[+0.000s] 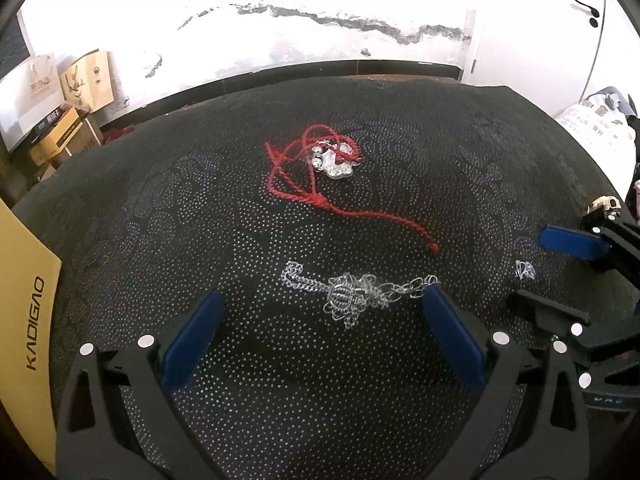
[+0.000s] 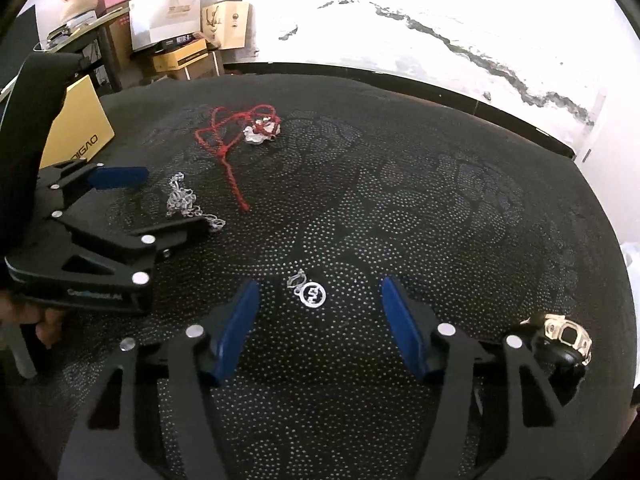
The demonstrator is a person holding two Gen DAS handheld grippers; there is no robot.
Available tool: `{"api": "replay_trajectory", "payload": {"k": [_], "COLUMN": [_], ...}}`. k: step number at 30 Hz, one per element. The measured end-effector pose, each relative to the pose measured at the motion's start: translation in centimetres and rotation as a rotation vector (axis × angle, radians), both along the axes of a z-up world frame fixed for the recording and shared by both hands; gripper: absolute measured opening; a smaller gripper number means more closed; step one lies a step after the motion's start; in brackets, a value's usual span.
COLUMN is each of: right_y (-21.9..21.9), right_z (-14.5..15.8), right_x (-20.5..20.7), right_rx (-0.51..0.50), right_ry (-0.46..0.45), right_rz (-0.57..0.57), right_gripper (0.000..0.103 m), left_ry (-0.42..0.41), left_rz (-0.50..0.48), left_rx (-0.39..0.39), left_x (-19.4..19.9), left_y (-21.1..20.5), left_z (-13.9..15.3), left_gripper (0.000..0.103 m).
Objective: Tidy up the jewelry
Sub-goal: 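Grasp the silver chain with the left tool while the right tool grasps the silver pendant, then carry the chain and pendant into the white box and open both tools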
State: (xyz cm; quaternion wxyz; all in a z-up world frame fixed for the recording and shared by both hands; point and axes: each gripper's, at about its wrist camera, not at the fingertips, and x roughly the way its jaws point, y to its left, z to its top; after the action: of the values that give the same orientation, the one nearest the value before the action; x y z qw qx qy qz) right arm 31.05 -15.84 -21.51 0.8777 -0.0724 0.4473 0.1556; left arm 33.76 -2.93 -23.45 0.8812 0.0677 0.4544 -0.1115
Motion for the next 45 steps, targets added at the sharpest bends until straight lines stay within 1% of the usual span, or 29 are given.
{"api": "replay_trajectory", "payload": {"k": [1, 2, 3, 4, 5, 6, 7, 8, 9, 10, 11, 12, 13, 14, 15, 16, 18, 21, 22, 23, 30, 36, 37, 39, 45], "right_y": [0.1, 0.2, 0.4, 0.5, 0.6, 0.6, 0.5, 0.5, 0.4, 0.4, 0.5, 0.5, 0.5, 0.5, 0.5, 0.5, 0.5, 0.3, 0.2, 0.0, -0.6, -0.5, -0.5, -0.6, -0.2], "right_z": [0.0, 0.1, 0.2, 0.2, 0.2, 0.3, 0.3, 0.3, 0.3, 0.3, 0.3, 0.3, 0.4, 0.4, 0.4, 0.4, 0.5, 0.5, 0.5, 0.5, 1.1, 2.4, 2.7, 3.4, 6.7], "right_x": [-0.1, -0.1, -0.2, -0.2, -0.2, -0.2, -0.2, -0.2, -0.1, 0.0, 0.0, 0.0, 0.0, -0.1, -0.1, -0.1, -0.1, -0.1, -0.1, -0.1, -0.2, -0.5, -0.5, -0.7, -1.1], "right_rx": [0.004, 0.005, 0.006, 0.009, 0.018, 0.02, 0.021, 0.018, 0.024, 0.034, 0.031, 0.032, 0.031, 0.03, 0.03, 0.028, 0.028, 0.04, 0.047, 0.049, 0.05, 0.059, 0.06, 0.064, 0.087], "right_ry": [-0.001, -0.002, -0.004, -0.004, 0.0, 0.001, 0.001, -0.002, 0.001, 0.006, 0.005, 0.005, 0.003, 0.002, 0.002, 0.0, 0.0, 0.004, 0.006, 0.008, -0.006, -0.033, -0.037, -0.048, -0.089], "right_rz": [0.006, 0.013, 0.02, 0.026, 0.031, 0.029, 0.028, 0.023, 0.02, 0.022, 0.019, 0.021, 0.022, 0.022, 0.023, 0.024, 0.023, 0.014, 0.012, 0.009, 0.003, -0.003, -0.004, -0.005, -0.01], "right_gripper": [0.056, 0.049, 0.044, 0.041, 0.035, 0.032, 0.032, 0.029, 0.026, 0.026, 0.017, 0.015, 0.015, 0.015, 0.014, 0.014, 0.013, 0.013, 0.013, 0.013, 0.012, 0.012, 0.012, 0.012, 0.012], "left_ry": [-0.001, -0.001, -0.006, -0.01, -0.015, -0.019, -0.026, -0.028, -0.032, -0.037, -0.04, -0.044, -0.047, -0.049, -0.051, -0.05, -0.047, -0.055, -0.053, -0.051, -0.049, -0.052, -0.049, -0.047, -0.069], "left_rz": [-0.003, -0.007, -0.013, -0.018, -0.025, -0.033, -0.045, -0.052, -0.06, -0.067, -0.071, -0.067, -0.059, -0.057, -0.042, -0.038, -0.035, -0.034, -0.031, -0.03, -0.035, -0.02, -0.018, -0.015, 0.013], "left_rx": [-0.001, 0.0, -0.002, 0.001, 0.001, -0.001, 0.004, 0.002, 0.0, -0.001, 0.0, 0.0, -0.003, -0.015, -0.012, -0.018, -0.023, -0.004, -0.008, -0.008, 0.006, 0.01, 0.009, 0.007, 0.004], "left_x": [0.1, 0.2, 0.2, 0.2, 0.2, 0.1, 0.0, 0.0, -0.1, -0.2, -0.2, -0.2, -0.2, -0.2, -0.1, -0.2, -0.1, -0.3, -0.4, -0.4, -0.9, -0.9, -1.0, -1.1, -1.9], "left_y": [-0.1, -0.3, -0.4, -0.6, -0.7, -0.8, -1.0, -1.1, -1.2, -1.4, -1.4, -1.4, -1.3, -1.2, -1.1, -1.0, -0.9, -1.1, -1.2, -1.2, -1.2, -0.7, -0.6, -0.4, 1.0], "left_z": [0.0, 0.1, 0.2, 0.2, 0.3, 0.3, 0.4, 0.4, 0.5, 0.5, 0.5, 0.6, 0.6, 0.7, 0.7, 0.7, 0.8, 0.9, 0.9, 1.0, 1.7, 3.0, 3.2, 3.7, 6.1], "left_gripper": [0.096, 0.095, 0.093, 0.09, 0.085, 0.082, 0.078, 0.072, 0.069, 0.063, 0.059, 0.057, 0.046, 0.027, 0.024, 0.016, 0.014, 0.012, 0.009, 0.008, 0.006, 0.006, 0.005, 0.004, 0.004]}}
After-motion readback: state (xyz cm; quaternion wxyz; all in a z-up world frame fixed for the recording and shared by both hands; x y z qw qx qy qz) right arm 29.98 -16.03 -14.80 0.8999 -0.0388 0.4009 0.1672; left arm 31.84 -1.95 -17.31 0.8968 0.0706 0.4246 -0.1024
